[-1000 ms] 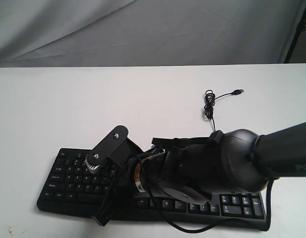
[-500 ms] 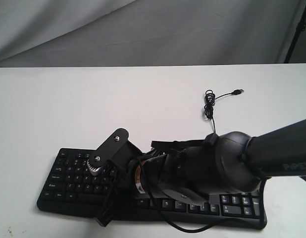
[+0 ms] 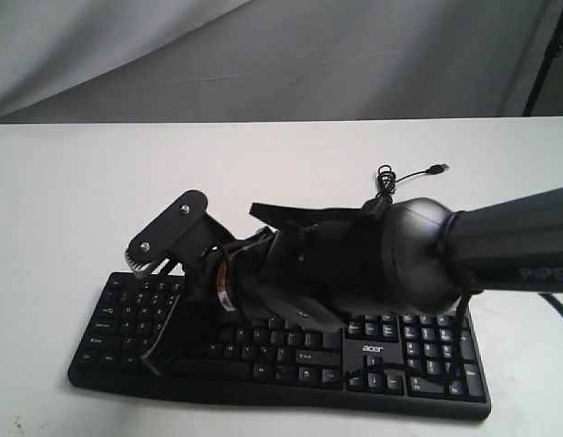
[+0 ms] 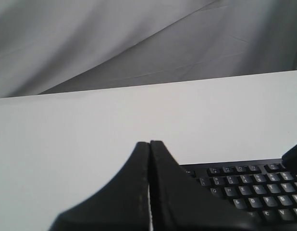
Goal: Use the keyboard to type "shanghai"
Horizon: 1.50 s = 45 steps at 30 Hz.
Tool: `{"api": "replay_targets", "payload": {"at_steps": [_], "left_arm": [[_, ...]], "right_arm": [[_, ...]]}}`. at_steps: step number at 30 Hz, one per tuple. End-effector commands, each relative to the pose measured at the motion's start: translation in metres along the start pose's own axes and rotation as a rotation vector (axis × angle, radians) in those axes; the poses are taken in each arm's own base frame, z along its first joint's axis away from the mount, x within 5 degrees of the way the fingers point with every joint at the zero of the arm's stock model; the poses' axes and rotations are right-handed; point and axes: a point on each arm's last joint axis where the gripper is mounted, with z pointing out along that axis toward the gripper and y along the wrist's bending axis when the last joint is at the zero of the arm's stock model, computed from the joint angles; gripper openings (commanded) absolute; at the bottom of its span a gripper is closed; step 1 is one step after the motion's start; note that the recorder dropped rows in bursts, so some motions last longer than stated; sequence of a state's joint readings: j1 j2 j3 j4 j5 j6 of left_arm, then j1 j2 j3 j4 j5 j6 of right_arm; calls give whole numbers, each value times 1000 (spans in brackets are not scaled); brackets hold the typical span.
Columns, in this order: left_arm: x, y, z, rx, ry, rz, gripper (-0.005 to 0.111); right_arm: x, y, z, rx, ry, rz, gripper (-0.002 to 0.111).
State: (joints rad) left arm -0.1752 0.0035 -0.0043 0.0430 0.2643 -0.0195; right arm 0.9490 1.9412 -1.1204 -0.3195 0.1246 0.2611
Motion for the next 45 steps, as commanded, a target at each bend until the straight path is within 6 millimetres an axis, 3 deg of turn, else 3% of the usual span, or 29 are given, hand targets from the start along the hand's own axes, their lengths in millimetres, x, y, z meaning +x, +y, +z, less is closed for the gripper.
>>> {"api": "replay_targets", "payload": {"at_steps": [1,37,42,45], "left_arm": [[1,0,0,3,-4,-1,0],[1,0,0,3,-4,-1,0],[1,0,0,3,-4,-1,0],[1,0,0,3,-4,-1,0]], "right_arm": [[4,8,10,-15,11,-35,0],[21,3,34,-17,53,-28,0],[8,1,13,-17,-16,-38,0],[18,-5,3,-17,-30,-24,0]]}}
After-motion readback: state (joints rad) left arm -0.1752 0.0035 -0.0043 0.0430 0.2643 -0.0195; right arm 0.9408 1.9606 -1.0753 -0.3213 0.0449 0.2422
